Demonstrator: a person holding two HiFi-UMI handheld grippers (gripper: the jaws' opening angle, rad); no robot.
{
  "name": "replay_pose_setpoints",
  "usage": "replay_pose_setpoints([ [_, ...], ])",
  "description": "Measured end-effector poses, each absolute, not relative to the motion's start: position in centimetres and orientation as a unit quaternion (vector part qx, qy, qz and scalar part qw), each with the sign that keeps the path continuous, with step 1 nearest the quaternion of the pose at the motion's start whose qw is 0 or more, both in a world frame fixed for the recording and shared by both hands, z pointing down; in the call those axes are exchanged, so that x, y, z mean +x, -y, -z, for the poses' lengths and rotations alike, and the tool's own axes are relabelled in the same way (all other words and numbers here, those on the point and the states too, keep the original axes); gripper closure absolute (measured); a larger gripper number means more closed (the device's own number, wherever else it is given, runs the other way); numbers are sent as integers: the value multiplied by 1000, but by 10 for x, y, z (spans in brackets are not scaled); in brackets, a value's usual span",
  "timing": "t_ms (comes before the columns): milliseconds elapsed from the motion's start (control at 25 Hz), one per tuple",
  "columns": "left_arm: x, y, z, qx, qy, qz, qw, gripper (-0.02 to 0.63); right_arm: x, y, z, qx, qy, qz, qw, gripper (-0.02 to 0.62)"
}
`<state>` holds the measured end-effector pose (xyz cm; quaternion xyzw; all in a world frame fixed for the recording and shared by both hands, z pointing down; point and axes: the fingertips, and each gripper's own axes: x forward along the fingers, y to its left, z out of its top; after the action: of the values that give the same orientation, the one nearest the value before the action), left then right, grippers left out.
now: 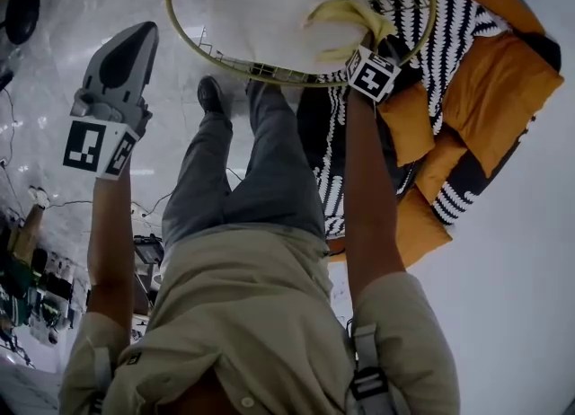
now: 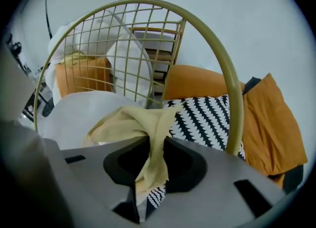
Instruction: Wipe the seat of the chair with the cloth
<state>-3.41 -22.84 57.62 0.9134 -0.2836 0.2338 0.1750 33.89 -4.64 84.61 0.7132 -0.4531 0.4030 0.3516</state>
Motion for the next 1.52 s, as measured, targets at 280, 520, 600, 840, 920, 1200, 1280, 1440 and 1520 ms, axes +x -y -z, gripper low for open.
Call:
replay_pose_setpoints([
  [280, -38, 225, -576, 911, 288, -239, 173, 591, 313, 77, -846, 708, 509, -420, 249, 358],
  [520, -58, 222, -588, 903, 307, -240, 183, 592, 290, 105, -893, 708, 460, -426, 325, 365],
  [600, -71, 221, -593, 898, 317, -240, 188, 591, 267, 121, -900, 698, 461, -393, 383, 524],
  [840, -106, 208, -595, 882, 353, -242, 197, 592, 71, 161, -908, 537, 638, -435, 338, 557],
  [920, -115, 209, -594, 880, 359, -241, 199, 591, 8, 161, -906, 470, 695, -406, 361, 557],
  [1200, -125, 200, -585, 877, 369, -238, 197, 591, -31, 170, -872, 440, 744, -321, 388, 552],
  [1280, -122, 200, -586, 877, 367, -237, 198, 591, -8, 170, -868, 451, 741, -283, 410, 527],
  [1440, -112, 206, -596, 881, 356, -240, 200, 592, 70, 169, -883, 504, 690, -245, 458, 397],
  [1520, -105, 207, -599, 884, 347, -243, 199, 591, 106, 163, -904, 505, 672, -260, 475, 371],
])
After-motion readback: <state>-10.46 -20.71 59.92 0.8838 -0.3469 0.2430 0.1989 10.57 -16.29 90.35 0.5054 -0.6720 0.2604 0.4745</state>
